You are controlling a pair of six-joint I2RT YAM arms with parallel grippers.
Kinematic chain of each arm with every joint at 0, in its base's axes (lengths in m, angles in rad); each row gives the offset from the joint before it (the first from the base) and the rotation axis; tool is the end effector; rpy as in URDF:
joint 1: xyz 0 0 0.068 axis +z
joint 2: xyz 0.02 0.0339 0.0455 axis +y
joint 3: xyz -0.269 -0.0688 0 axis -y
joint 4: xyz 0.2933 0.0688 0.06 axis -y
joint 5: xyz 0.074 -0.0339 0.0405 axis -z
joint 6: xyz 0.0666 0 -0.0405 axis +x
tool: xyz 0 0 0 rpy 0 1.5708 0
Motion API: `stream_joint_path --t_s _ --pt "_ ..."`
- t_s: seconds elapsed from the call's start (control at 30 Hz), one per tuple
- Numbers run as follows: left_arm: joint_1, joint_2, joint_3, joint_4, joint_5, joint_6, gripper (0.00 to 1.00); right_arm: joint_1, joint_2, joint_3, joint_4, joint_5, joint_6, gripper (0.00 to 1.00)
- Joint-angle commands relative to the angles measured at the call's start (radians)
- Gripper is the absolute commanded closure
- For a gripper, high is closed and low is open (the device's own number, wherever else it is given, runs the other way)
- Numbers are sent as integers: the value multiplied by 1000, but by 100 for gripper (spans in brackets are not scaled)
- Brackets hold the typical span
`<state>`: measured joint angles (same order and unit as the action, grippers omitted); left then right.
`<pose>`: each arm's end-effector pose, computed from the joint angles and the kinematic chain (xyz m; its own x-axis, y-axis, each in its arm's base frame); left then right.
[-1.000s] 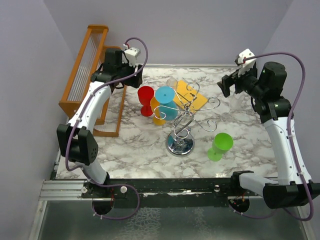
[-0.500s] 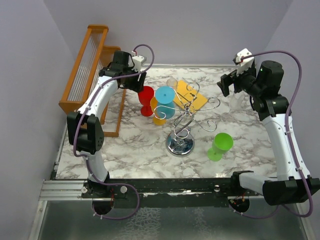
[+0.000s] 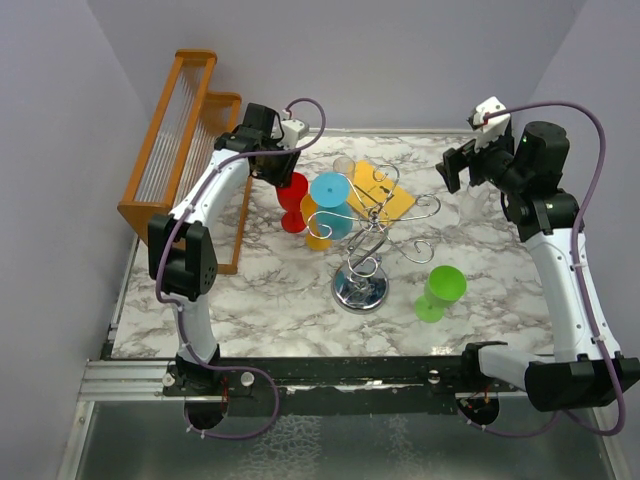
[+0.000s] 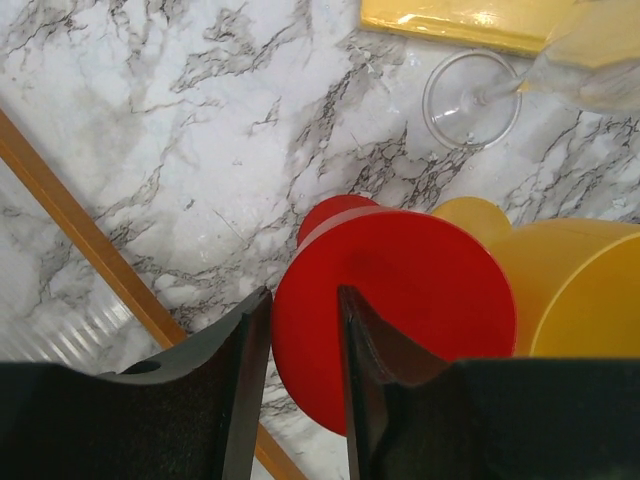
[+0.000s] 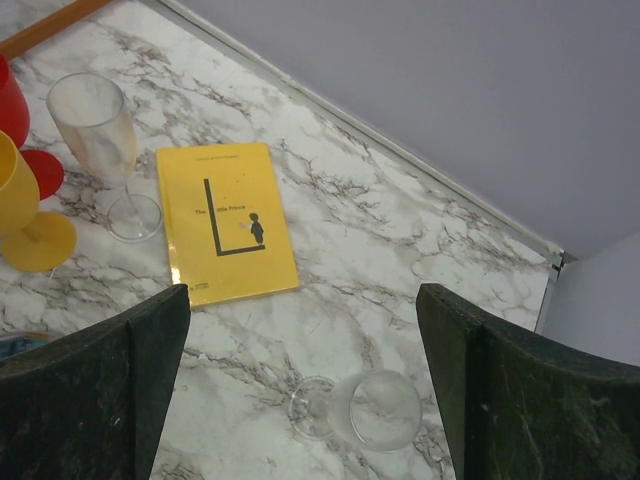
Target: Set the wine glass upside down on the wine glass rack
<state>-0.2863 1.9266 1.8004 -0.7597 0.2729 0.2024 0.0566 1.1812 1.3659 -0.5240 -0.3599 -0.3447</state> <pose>0.4742 -0.1583 0.2813 -0.6402 0.3903 -0.6616 0.5760 0.8138 -0.0773 0.3218 0.0417 0.4298 -0.1828 -0.3271 -0.9271 -0.4742 0.8554 -0.2083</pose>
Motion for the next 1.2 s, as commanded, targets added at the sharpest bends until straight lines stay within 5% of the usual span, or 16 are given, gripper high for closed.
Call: stream_joint_path --t_s 0.0,0.57,1.17 --pt "-10 24 45 -27 -41 43 68 -6 -33 -5 -7 14 0 5" --pt "-11 50 226 -127 -108 185 98 -6 -51 -19 12 53 -10 5" --pt "-10 91 214 -134 -100 218 89 -6 -28 -16 13 64 -12 5"
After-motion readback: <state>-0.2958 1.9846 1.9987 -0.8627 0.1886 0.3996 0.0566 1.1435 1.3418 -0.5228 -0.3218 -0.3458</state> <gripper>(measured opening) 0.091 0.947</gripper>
